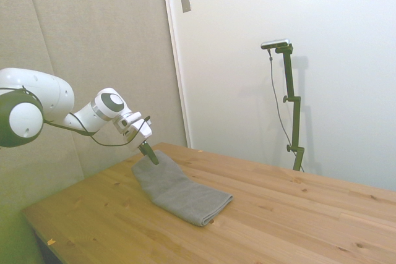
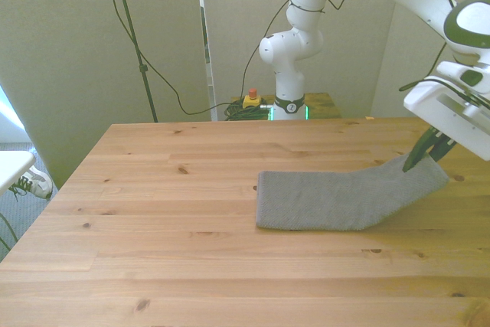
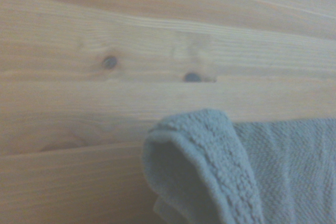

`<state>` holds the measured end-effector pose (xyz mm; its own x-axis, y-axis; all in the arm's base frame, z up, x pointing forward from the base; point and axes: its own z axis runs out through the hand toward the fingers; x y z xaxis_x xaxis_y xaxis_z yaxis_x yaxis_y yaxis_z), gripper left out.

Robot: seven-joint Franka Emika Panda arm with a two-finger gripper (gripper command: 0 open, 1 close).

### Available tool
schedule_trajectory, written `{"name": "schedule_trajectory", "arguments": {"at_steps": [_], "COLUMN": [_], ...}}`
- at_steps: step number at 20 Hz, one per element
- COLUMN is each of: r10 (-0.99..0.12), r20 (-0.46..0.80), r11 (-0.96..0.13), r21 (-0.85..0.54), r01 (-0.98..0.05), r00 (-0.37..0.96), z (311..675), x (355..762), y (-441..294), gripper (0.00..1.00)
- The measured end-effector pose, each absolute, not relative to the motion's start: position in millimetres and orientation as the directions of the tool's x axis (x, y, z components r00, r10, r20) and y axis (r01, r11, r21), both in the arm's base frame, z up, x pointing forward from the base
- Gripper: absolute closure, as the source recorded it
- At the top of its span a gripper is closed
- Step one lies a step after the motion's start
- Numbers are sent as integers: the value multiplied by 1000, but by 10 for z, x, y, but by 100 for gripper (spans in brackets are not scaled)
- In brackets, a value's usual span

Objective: Fold the towel

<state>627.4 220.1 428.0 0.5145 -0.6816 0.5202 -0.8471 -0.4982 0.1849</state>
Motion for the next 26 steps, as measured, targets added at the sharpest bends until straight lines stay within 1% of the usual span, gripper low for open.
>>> {"name": "schedule_trajectory", "arguments": {"at_steps": [4,6,9,13,16,20,26], "r10": [-726,-745,-775,-815,-835,-856,-886], "r20": [511,504,481,410,345,247,162], "r11": [-482,-472,-469,-484,-499,-504,-463], "r21": [100,64,-1,-95,-145,-201,-249], "r01": [-870,-879,-883,-870,-855,-840,-851], "r00": [461,437,411,409,428,454,435], "z": [4671,4807,4894,4968,4950,4762,4684], "x": [6121,6047,6008,6020,6009,5990,5924], "y": [1683,1419,1115,707,339,-117,-733], "gripper": [100,100,100,100,100,100,100]}}
